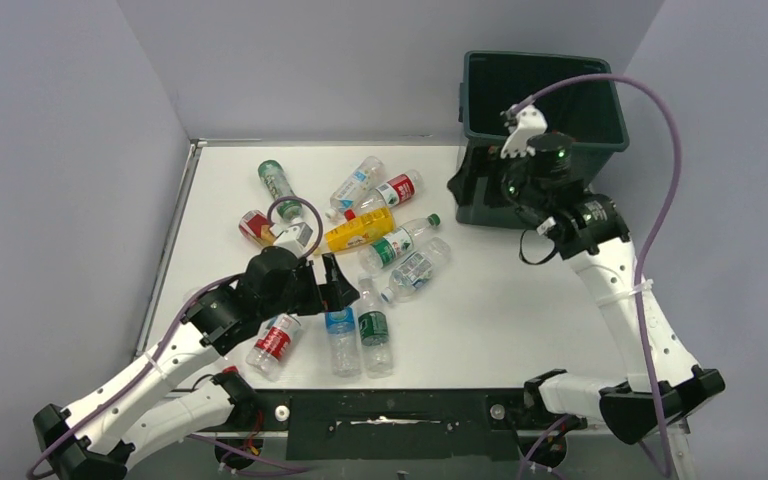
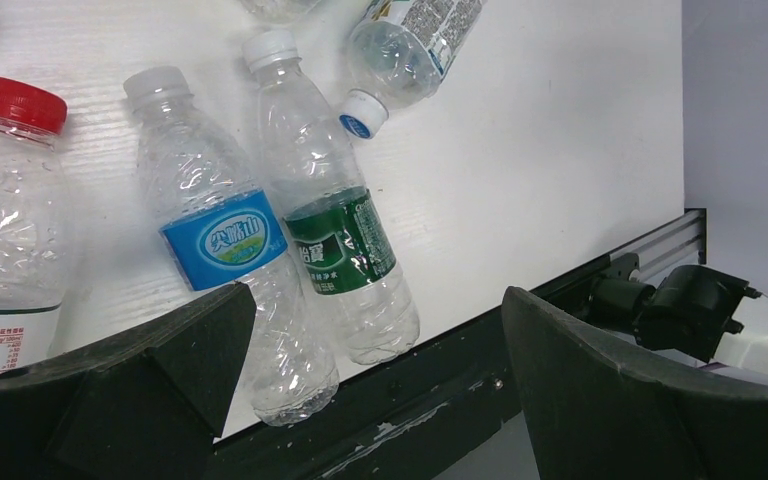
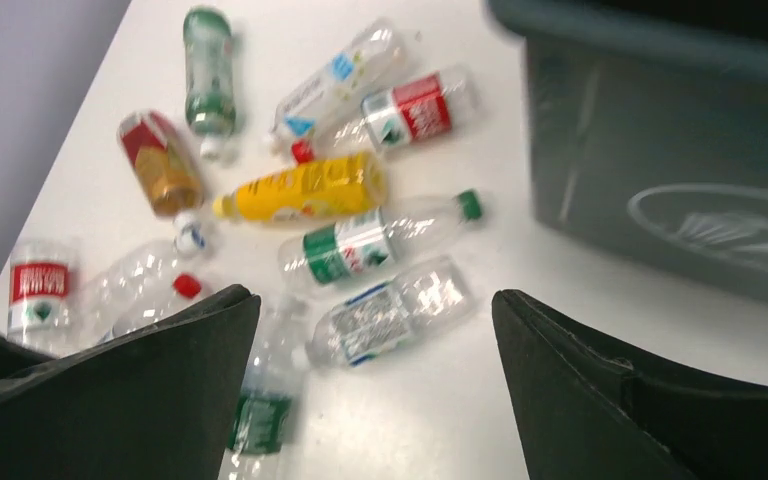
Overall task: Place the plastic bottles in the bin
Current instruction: Pick up the plastic bottle at the center of the board.
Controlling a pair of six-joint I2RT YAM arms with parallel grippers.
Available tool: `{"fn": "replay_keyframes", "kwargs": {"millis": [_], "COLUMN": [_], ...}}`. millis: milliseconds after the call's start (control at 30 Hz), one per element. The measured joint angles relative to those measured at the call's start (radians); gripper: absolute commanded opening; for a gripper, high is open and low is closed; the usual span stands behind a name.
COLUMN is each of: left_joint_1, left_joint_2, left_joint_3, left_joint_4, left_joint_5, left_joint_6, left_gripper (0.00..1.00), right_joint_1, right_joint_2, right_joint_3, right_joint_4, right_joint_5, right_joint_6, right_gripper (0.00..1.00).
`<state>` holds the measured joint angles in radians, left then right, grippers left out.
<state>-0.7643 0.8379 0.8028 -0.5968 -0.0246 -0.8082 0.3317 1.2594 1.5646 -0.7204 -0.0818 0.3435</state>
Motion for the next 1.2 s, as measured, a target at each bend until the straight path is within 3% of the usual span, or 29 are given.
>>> {"fn": "replay_keyframes", "kwargs": {"millis": [267, 567, 933, 1200], "left_joint_1": [0.000, 0.000, 0.000, 0.000], "left_joint_2": [0.019, 0.020, -0.005, -0.060], "left_joint_3": [-0.006, -0.021, -0.026, -0.026], "left_joint_4": [0.003, 0.003, 0.002, -0.018], "left_joint_5": [-0.002, -0.002, -0.002, -0.021], "left_joint_6": [0.000, -0.003, -0.020, -0.027], "left_gripper": [0.98, 0.98, 0.98, 0.98], "right_joint_1": [0.262, 0.463, 0.644, 0.742], "right_joint_2": [-0.088, -0.102, 0.060, 0.208], "right_joint_3": [-0.325, -0.599, -0.664, -0.661], "right_joint_4": [0.054, 0.202, 0.390, 0.436], "right_joint_5": [0.083, 0.101, 0.112, 0.138], "right_joint_6": [0.119, 0.301, 0.439, 0.494], "right_gripper": [0.89, 0.87, 0.86, 0.86]}}
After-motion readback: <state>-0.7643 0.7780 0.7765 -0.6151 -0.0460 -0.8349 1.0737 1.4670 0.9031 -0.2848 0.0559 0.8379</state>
